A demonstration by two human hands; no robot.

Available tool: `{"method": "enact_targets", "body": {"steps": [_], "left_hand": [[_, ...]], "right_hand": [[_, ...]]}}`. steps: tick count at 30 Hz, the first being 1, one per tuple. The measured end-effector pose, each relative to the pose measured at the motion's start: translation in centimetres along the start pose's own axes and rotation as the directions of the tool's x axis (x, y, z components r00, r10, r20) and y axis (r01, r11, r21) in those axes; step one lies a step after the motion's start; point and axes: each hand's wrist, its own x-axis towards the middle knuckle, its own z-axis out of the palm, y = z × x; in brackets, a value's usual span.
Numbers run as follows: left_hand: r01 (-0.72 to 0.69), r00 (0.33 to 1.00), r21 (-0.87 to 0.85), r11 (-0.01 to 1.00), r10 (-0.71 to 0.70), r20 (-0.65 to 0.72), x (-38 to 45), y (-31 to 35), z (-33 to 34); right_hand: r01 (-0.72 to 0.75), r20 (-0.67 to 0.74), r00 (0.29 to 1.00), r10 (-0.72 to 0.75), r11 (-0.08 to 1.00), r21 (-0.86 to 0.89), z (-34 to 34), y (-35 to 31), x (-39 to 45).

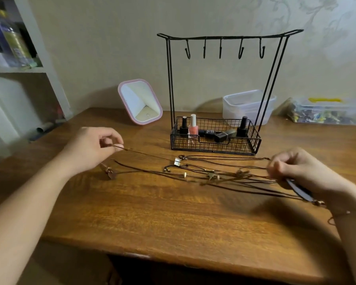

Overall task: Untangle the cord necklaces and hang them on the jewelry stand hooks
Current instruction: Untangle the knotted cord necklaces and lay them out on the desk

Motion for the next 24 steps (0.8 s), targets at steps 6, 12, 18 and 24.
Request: {"method": "enact_targets", "body": {"steps": [6, 12, 18, 24], "left_hand": [[0.305, 0.947, -0.567, 0.765, -0.304, 0.098, 0.5, -3.9, -1.3], [0.457, 0.887, -0.816, 0.353, -0.248, 0.39, 0.0, -4.4, -0.7], [0.097, 0.73, 0.087, 0.992, -0.13, 0.671, -0.3, -1.2, -1.0], [-0.346, 0.644, 0.212, 0.914, 0.067, 0.762, -2.1, 7.0, 0.0]], "right_hand": [[-0.067, 0.114, 0.993, 0.039, 0.964, 0.256, -1.9, -0.1, -1.3], [-0.112, 0.142, 0.984, 0.111, 0.994, -0.001, -0.1, -0.7, -0.8], [-0.082, 0.115, 0.99, 0.08, 0.997, 0.015, 1.6, -0.2, -0.5], [0.053, 0.048, 0.997, -0.061, 0.985, 0.163, 3.0, -0.5, 0.4]]}}
